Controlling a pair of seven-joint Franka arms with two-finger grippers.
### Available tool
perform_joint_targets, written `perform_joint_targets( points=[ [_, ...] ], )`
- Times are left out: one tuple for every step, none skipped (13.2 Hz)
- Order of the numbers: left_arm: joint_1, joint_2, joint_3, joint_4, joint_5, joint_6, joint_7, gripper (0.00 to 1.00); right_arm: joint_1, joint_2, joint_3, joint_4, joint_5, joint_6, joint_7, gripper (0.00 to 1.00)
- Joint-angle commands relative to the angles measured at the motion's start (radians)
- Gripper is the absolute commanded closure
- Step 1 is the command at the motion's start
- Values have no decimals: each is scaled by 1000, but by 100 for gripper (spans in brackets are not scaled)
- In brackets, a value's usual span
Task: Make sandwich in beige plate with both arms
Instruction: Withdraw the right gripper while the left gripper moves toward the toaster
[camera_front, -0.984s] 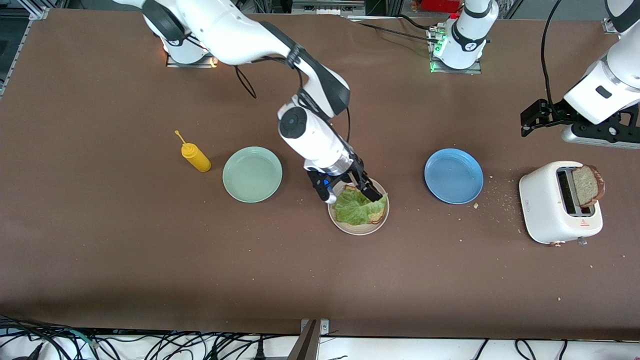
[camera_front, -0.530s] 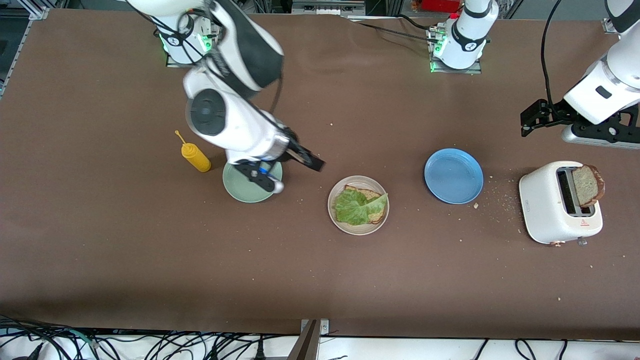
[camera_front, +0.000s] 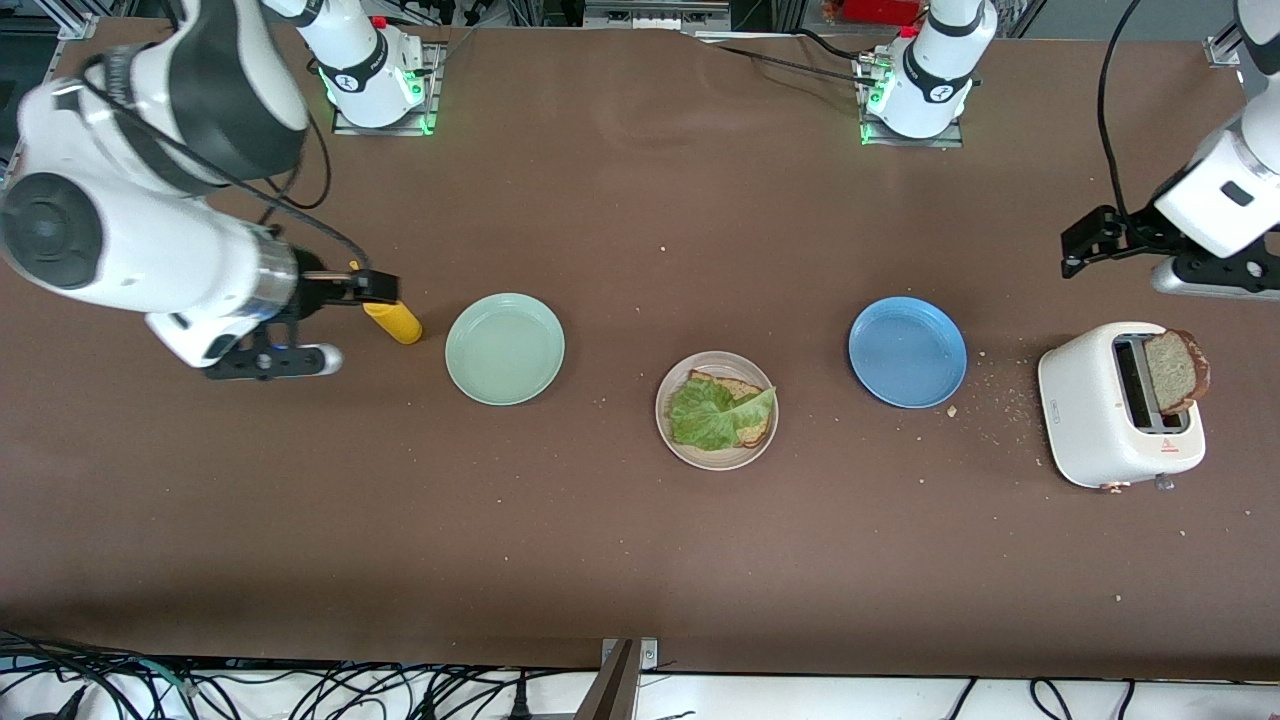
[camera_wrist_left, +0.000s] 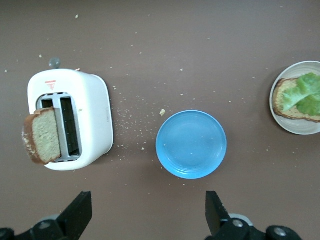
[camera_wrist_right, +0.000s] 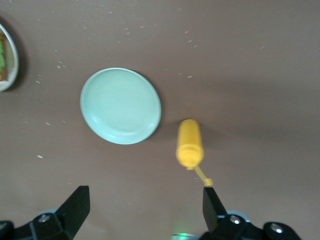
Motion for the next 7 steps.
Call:
perform_joint_targets(
  points=[
    [76,64,-5,41,47,4,23,0,-7,-62,-77,-62,-16,12,-155,0],
    [105,93,-5,67,61,4,23,0,-34,-64,-79,-62,-19,23,-192,0],
    [125,122,-5,81,66,7,29,0,-62,-74,-79,-70,-25,46,-226,0],
    [150,139,-5,86,75,48,70,0,-82,-94,-79,-108,-25,69,-246,0],
    [168,163,-5,80,77,106,130,0,-111,-146,-76,-192,-26,111,-248,0],
    [207,186,-5,80,75,140,174,0,-134,-192,-66,-270,-39,173,-257,0],
    [237,209,-5,74,77,180,211,0,-142,-212,-60,-300,-72,204,-304,0]
  ],
)
